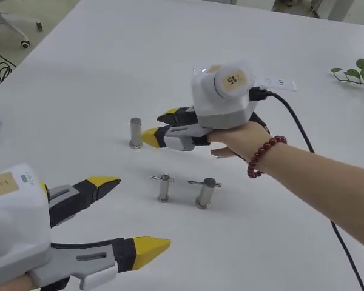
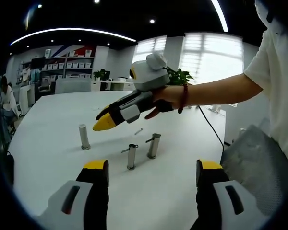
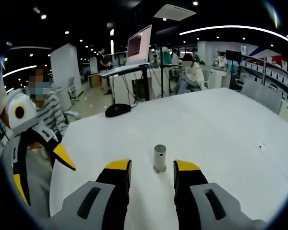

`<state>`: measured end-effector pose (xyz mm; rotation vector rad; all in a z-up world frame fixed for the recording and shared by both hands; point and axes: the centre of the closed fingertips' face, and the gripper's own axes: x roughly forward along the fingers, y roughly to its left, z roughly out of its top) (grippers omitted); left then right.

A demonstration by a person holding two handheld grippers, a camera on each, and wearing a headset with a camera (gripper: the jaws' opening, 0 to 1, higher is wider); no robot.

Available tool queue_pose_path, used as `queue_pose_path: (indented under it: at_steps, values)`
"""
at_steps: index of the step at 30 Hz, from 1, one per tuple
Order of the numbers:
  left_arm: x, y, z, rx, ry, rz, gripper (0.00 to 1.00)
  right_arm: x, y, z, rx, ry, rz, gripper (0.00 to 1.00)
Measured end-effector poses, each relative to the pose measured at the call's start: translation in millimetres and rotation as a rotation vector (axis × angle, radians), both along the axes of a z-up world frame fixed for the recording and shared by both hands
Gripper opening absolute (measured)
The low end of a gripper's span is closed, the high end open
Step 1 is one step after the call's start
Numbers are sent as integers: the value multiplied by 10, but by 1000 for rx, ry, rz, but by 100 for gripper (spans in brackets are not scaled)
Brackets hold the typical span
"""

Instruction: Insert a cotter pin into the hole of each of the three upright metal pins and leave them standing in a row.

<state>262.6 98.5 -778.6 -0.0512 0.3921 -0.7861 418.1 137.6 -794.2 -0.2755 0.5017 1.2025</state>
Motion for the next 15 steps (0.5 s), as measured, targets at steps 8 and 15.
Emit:
queue_pose_path:
  at_steps: [8,15]
  values:
    - [-10,-25,-7,10,0,-9,81,139,108,10,72,36,-57,36]
    - [9,12,-10,3,4,11,86,153,192,-88,98,50,-58,34]
